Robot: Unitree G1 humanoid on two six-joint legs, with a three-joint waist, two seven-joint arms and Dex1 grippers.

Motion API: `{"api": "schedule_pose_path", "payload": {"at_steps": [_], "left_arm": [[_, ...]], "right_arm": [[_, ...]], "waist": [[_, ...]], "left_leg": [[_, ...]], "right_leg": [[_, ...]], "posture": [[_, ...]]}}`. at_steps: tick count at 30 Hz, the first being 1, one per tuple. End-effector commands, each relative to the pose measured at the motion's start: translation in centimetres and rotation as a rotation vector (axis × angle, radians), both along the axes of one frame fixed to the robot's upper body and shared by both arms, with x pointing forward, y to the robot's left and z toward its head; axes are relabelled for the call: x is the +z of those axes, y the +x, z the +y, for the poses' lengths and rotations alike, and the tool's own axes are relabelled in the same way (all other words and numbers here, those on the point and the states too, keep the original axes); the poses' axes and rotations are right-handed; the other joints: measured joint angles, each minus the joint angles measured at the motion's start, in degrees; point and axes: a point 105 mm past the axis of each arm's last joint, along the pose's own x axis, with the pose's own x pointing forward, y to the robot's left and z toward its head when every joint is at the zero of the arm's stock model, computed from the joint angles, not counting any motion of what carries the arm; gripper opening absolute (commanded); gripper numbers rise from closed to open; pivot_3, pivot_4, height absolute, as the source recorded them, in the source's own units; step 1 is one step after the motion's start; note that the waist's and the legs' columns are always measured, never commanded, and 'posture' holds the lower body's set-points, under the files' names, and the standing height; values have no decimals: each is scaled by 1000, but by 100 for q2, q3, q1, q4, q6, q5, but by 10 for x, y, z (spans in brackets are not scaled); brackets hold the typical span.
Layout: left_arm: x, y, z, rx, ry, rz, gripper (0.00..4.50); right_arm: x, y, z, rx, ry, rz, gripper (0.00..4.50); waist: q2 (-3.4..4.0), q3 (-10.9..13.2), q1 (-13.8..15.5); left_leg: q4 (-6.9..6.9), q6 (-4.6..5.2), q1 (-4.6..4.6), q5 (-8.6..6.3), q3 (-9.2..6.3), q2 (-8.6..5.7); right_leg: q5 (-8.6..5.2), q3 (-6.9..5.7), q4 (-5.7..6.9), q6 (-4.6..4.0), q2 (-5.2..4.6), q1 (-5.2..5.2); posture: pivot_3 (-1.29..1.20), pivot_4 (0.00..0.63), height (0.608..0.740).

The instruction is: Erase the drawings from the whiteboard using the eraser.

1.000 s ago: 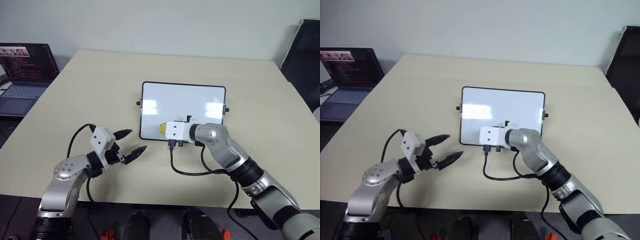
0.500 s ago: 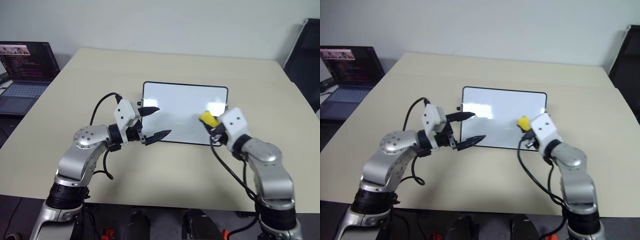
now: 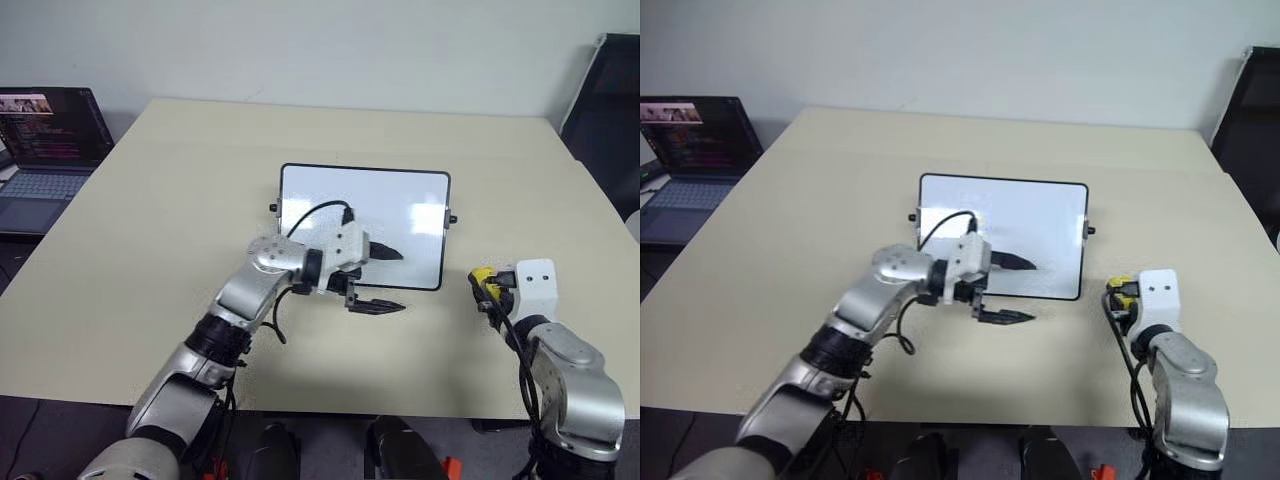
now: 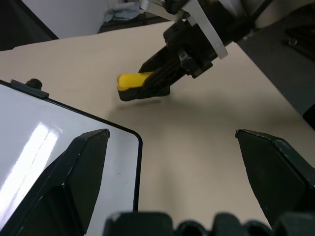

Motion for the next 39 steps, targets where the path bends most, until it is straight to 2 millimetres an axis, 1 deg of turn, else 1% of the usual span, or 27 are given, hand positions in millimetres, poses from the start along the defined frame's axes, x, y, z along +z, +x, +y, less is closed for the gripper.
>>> {"api": "schedule_pose_path", "payload": {"at_steps": [1,3,6,8,9,11,13,15,16,17,18,19,21,22,24,27,29,31,32,35,36,38,39], "left_arm": [[11,-1,-18,-39,-18,-57,4500],[11,-3,-25,-50,-21,-59,4500],[9,-5,-27,-57,-14,-58,4500],[8,-6,-26,-57,-13,-55,4500],[8,-6,-25,-56,-13,-53,4500],[7,-7,-24,-52,-11,-50,4500],[5,-8,-21,-49,-5,-46,4500],[3,-10,-19,-48,-1,-43,4500],[2,-10,-18,-39,-5,-41,4500],[2,-9,-15,-17,-11,-41,4500],[2,-6,-10,21,-23,-43,4500],[3,-1,-2,75,-41,-43,4500],[5,8,18,199,-80,-43,4500],[5,10,31,273,-100,-31,4500],[5,9,55,393,-136,-24,4500],[14,3,89,611,-249,-6,4500],[22,-1,104,753,-346,-14,4500],[30,-10,118,859,-474,-9,4500],[29,-13,128,921,-507,-12,4500],[18,-15,155,1133,-525,-43,4500],[14,-15,169,1212,-519,-60,4500],[8,-18,187,1315,-508,-74,4500],[6,-19,190,1345,-503,-76,4500]], "right_arm": [[6,6,-12,-28,-19,-42,1305],[5,10,-17,-41,-12,-43,1305],[4,16,-22,-55,3,-46,1305],[3,19,-24,-58,4,-43,2018],[2,20,-24,-57,9,-42,2177],[2,22,-26,-59,10,-41,2816],[2,24,-28,-60,10,-43,3593],[4,26,-29,-60,14,-50,4280],[6,26,-30,-59,12,-62,4473],[12,27,-29,-53,5,-87,4473],[22,26,-26,-37,-2,-134,4473],[32,24,-19,-4,-2,-180,4473],[46,16,-7,54,-6,-256,4473],[47,9,0,80,-4,-270,4473],[46,-4,13,128,0,-287,4473],[46,-21,20,114,-67,-365,4473],[47,-30,21,92,-67,-442,4473],[38,-41,21,52,-60,-467,4473],[32,-47,23,35,-22,-472,4473],[23,-58,18,-23,5,-502,4473],[18,-60,18,-28,3,-502,4473],[12,-61,16,-41,22,-498,4473],[11,-61,14,-41,26,-498,4473]], "waist": [[0,0,6],[0,0,7],[4,2,3],[8,3,1],[8,3,3],[9,3,9],[10,3,4],[13,5,6],[14,5,5],[15,5,5],[15,6,4],[19,8,2],[31,9,-6],[32,8,-7],[35,6,-7],[35,7,16],[34,7,40],[30,5,63],[25,0,66],[21,-4,45],[20,-4,37],[16,-6,20],[13,-7,10]], "left_leg": [[-1,0,-1,0,0,0],[-2,1,-3,-1,0,0],[-5,2,-3,-1,0,0],[-5,2,-2,-1,-1,0],[-5,2,-2,-1,-1,0],[-4,2,-2,-1,-1,0],[-4,2,-2,-1,-1,0],[-4,2,-2,-1,-1,0],[-4,2,-2,-1,-1,0],[-4,2,-2,-1,-1,0],[-5,2,-2,-1,-1,0],[-5,2,-2,-1,-1,0],[-7,2,-2,-1,-2,0],[-10,2,-1,-1,-3,2],[-16,2,0,-1,-9,6],[-19,2,-2,-2,-9,6],[-16,0,-3,-3,-6,3],[-6,-1,-3,-2,-6,0],[-2,-1,-1,-2,-5,0],[3,-1,18,-2,-6,1],[7,-1,20,-2,-5,0],[13,0,22,-1,-5,0],[14,0,23,-1,-4,0]], "right_leg": [[0,0,-1,1,0,0],[0,0,-3,2,0,0],[0,0,-2,2,0,0],[0,0,0,3,1,0],[0,0,0,3,1,0],[1,0,0,4,1,1],[1,1,0,4,1,1],[1,0,0,4,1,1],[1,0,0,5,1,1],[1,1,0,4,1,1],[1,1,0,4,1,1],[1,1,0,4,1,1],[0,1,1,5,1,0],[0,0,2,4,3,0],[-3,-4,3,2,7,-1],[-11,-6,0,2,3,0],[-13,-5,-2,4,-3,0],[-16,-8,-3,-3,-8,4],[-27,-7,-2,-23,-9,7],[-27,-7,-1,-30,-10,27],[-25,-4,-1,-32,-10,29],[-22,-2,-2,-35,-10,28],[-22,-1,-2,-36,-10,23]], "posture": [[0,150,740],[0,150,740],[0,150,740],[0,150,740],[0,150,740],[0,150,740],[0,150,740],[0,150,740],[0,150,740],[0,150,740],[0,150,740],[0,150,740],[0,150,740],[0,150,740],[0,150,740],[0,150,740],[0,150,740],[0,150,740],[0,150,740],[0,150,740],[0,150,740],[0,150,740],[0,150,740]]}}
